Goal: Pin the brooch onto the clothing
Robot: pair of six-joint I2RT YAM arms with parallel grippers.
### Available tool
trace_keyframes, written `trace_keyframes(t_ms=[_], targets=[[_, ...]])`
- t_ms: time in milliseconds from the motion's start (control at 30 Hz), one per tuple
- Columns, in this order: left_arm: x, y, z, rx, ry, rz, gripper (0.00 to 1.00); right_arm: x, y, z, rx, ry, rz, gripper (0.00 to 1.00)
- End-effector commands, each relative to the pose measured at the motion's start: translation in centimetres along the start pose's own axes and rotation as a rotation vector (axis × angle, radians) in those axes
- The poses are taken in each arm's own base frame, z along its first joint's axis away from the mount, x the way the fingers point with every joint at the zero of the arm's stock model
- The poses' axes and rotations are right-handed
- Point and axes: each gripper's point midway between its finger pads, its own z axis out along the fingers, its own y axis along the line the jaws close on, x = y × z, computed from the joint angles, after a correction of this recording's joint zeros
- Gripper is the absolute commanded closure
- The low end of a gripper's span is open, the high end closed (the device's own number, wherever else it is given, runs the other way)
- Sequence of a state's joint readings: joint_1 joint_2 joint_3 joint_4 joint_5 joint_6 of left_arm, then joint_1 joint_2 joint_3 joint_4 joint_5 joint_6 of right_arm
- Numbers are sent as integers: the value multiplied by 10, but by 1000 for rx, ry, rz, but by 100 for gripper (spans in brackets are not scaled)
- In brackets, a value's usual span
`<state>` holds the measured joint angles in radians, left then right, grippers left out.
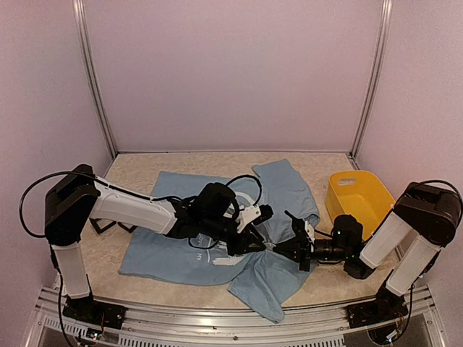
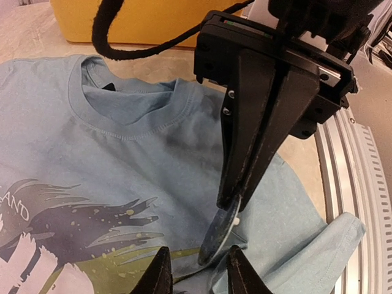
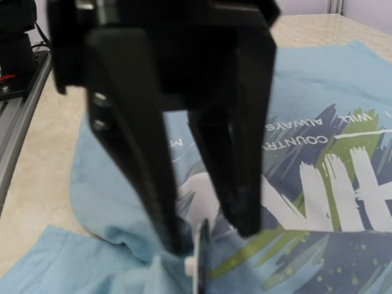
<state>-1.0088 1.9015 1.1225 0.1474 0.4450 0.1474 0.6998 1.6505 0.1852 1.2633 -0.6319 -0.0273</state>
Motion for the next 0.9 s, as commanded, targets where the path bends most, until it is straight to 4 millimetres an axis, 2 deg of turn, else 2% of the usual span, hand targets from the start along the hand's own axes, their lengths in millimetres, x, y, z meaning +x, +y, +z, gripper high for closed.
trace_keyframes(t_ms=[0, 200, 367, 600, 733, 800, 867], targets=[[-7, 11, 9, -21, -7, 24, 74, -10, 0, 1, -18, -33, -21, 100], [-10, 3, 13, 18, -1, 26, 84, -8, 1, 3, -31, -20, -21, 100], [-13, -3, 12, 38, -1, 27, 100, -7, 1, 4, -35, -16, -19, 100], [-12, -5, 10, 49, 22, 10, 100, -5, -2, 4, -21, 8, -24, 100], [-13, -5, 3, 39, 20, 2, 100, -1, -10, 1, 31, 66, -44, 84], [-14, -5, 0, 37, 19, -2, 100, 7, -17, -2, 77, 119, -25, 77], [-15, -5, -2, 35, 18, -2, 100, 6, -16, -6, 88, 124, -20, 73]])
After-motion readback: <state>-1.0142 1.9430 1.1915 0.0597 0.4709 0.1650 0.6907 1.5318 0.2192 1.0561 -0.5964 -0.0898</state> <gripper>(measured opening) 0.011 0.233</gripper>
